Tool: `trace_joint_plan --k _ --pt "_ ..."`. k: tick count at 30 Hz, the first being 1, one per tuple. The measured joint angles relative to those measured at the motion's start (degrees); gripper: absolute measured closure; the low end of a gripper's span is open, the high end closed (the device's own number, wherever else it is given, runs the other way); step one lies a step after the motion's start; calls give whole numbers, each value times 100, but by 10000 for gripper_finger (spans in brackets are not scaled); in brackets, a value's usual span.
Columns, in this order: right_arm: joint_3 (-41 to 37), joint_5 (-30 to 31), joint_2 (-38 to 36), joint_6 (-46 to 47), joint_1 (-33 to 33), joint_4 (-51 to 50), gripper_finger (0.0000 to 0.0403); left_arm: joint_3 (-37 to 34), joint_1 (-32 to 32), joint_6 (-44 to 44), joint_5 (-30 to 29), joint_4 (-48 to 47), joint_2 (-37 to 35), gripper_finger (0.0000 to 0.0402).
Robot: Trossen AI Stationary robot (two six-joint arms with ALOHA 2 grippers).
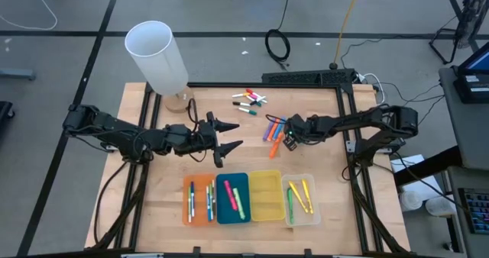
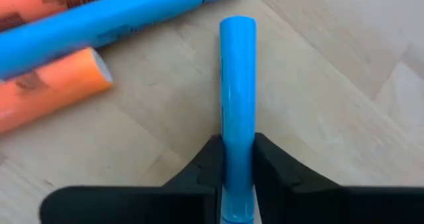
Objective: Pick & Place Markers
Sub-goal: Put the right blue highlighter pen into the blue bin
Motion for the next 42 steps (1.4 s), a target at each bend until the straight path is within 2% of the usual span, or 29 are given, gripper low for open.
trace_joint_plan --k 6,10,14,17,22,26,31,38,42 --pt "-68 807 -739 -362 33 -62 360 0 54 21 -1 -11 0 135" --pt "-17 973 -1563 -392 235 265 360 0 105 -34 2 -133 0 143" --pt "-255 945 -2126 -1023 859 1385 360 0 118 -10 4 -371 0 148" --pt "-622 507 -2358 -2033 1363 2753 360 4 118 343 122 -405 68 149" --pt "-1178 -147 -2388 -3442 1929 5356 360 4 112 860 318 -121 471 149" --pt "-1360 -443 -2219 -3874 2196 6615 360 4 189 1158 444 616 945 149" --pt "-1357 -528 -1983 -3957 2403 7291 360 67 290 1156 599 1477 1468 149" --pt "-1336 -519 -1603 -4076 2452 7814 360 607 409 976 1546 1541 2195 149" --pt "-1197 -521 -1398 -4113 2452 7846 360 1060 406 984 1665 1534 2618 149"
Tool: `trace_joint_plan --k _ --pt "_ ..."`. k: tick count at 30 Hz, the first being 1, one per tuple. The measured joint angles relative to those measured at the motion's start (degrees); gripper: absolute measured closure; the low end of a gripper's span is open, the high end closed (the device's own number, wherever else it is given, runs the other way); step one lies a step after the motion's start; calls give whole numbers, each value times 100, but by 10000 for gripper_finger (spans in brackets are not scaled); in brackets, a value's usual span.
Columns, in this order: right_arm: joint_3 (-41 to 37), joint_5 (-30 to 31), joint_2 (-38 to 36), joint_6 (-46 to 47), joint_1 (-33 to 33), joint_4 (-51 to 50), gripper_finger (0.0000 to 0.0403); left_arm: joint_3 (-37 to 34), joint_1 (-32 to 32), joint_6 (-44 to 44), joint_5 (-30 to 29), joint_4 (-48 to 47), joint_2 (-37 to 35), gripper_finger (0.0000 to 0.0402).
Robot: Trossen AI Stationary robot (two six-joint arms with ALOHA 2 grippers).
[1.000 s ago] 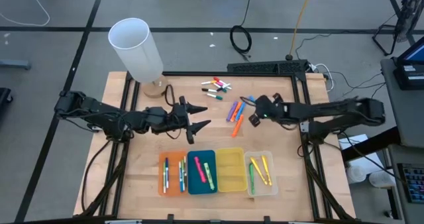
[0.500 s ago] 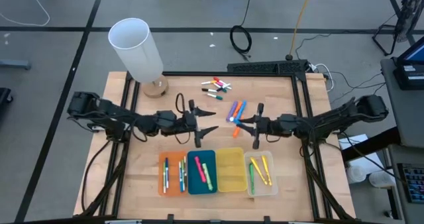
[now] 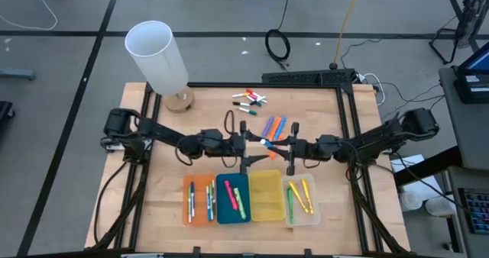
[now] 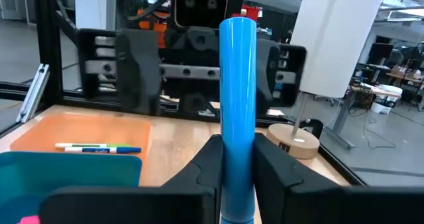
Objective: Pick & Place Markers
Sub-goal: Put the right blue highlighter pen into the blue bin
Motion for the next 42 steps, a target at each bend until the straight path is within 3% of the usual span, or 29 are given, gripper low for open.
trace_joint_plan --k 6,12,16,21,26,29,32,35,39,42 --pt "186 -167 229 7 6 -12 360 421 -2 -155 -5 -54 451 149" --pt "176 -154 230 8 63 -132 360 445 -108 152 -7 -43 362 158" --pt "178 -175 219 -14 63 -181 360 443 -194 387 -17 -121 269 218" --pt "178 -251 221 -69 66 -216 359 440 -213 492 -66 -357 180 349" --pt "198 -45 226 74 61 -323 334 450 -213 225 -269 -994 -129 347" --pt "167 994 183 332 62 -505 299 435 -286 170 -570 -1829 -683 347" --pt "165 1873 31 385 44 -1015 265 396 -364 -504 -421 -2777 -1237 347" --pt "169 2259 -169 414 64 -1348 240 285 -454 -1723 88 -3643 -1559 347" --pt "167 2261 -358 470 56 -1523 221 -543 -1096 -2914 221 -3244 -1460 347" --pt "167 2246 -443 472 64 -1557 217 -1145 -1681 -3827 -44 -2217 -1298 347"
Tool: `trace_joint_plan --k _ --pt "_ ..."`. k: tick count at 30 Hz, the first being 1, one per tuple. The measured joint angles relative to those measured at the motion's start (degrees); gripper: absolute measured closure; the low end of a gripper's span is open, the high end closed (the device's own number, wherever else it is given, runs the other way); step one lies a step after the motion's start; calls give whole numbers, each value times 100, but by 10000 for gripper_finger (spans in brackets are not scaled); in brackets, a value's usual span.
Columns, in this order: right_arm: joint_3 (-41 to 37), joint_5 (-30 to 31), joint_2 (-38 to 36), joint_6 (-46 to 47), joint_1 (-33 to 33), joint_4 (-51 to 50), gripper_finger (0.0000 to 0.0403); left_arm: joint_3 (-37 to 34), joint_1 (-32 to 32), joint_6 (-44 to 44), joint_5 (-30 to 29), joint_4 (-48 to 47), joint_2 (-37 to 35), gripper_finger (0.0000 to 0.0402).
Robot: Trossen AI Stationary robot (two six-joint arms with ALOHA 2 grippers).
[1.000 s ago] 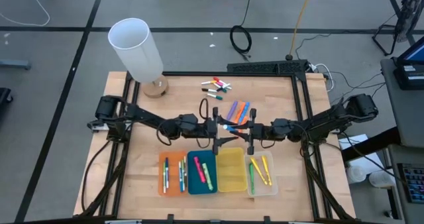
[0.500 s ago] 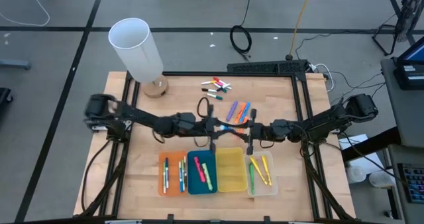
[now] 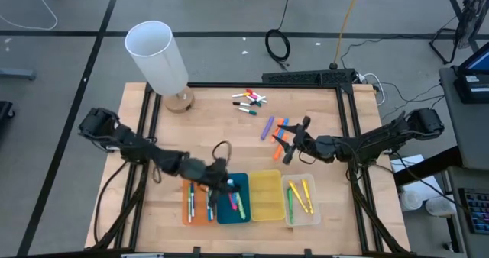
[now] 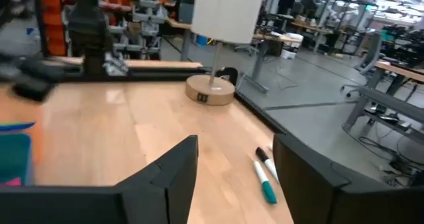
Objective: Pick & Place Markers
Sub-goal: Put the right blue highlighter pen into the blue bin, then put the right orange highlighter pen into the blue bin
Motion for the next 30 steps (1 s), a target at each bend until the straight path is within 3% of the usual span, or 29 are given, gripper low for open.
trace_joint_plan --k 2,5,9,16,20,24,26,30 --pt "4 -1 3 2 -4 -7 217 -174 -367 -429 -228 550 48 347" --pt "4 -36 3 0 35 38 221 -257 -790 -527 -534 491 168 343" --pt "4 -57 3 158 32 35 221 -241 -1024 152 -1124 489 177 282" --pt "4 -132 3 146 30 -50 216 -248 -834 325 -1473 377 192 181" --pt "4 -132 3 167 30 -98 216 -248 -630 437 -1469 475 192 152" --pt "7 -27 3 824 -35 -247 216 -248 -319 1324 -1473 1056 50 138" --pt "65 75 3 1419 -135 -820 216 -246 -118 2019 -1474 1431 -123 137" --pt "600 64 96 2461 -388 -3082 216 -246 347 3356 -1478 1757 -617 143"
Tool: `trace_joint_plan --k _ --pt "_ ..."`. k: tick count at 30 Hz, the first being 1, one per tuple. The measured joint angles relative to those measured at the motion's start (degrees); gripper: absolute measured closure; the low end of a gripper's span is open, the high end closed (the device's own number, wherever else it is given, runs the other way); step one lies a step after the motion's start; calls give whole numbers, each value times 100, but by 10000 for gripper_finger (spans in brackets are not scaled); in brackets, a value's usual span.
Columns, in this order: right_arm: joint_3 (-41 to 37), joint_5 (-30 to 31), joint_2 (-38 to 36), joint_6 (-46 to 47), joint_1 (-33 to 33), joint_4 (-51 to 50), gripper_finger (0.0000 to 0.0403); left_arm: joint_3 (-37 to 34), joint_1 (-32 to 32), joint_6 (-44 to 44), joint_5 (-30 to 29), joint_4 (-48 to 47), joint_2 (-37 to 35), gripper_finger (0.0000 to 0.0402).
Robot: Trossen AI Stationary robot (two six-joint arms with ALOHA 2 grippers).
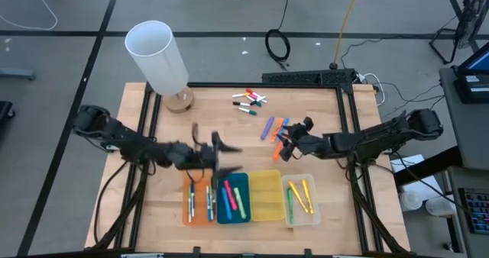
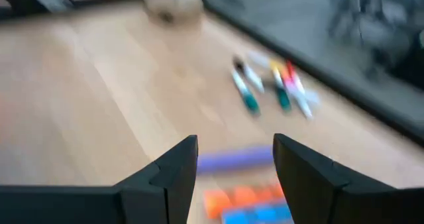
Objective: Pick & Place Markers
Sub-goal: Put the right orange highlighter pen into the blue bin
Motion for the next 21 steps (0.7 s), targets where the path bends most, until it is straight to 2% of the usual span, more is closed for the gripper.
trace_joint_plan --k 3,7,15,21 --pt "295 -272 157 558 -237 -902 216 2 352 445 -17 121 -372 149" --pt "362 -740 336 752 -605 -967 216 2 795 573 -15 323 -678 151" --pt "357 -1521 838 1200 -1023 -1397 244 5 1211 -410 6 -143 -661 145" --pt "354 -1860 1174 1047 -1019 -1470 243 4 1228 -576 8 -446 -649 144"
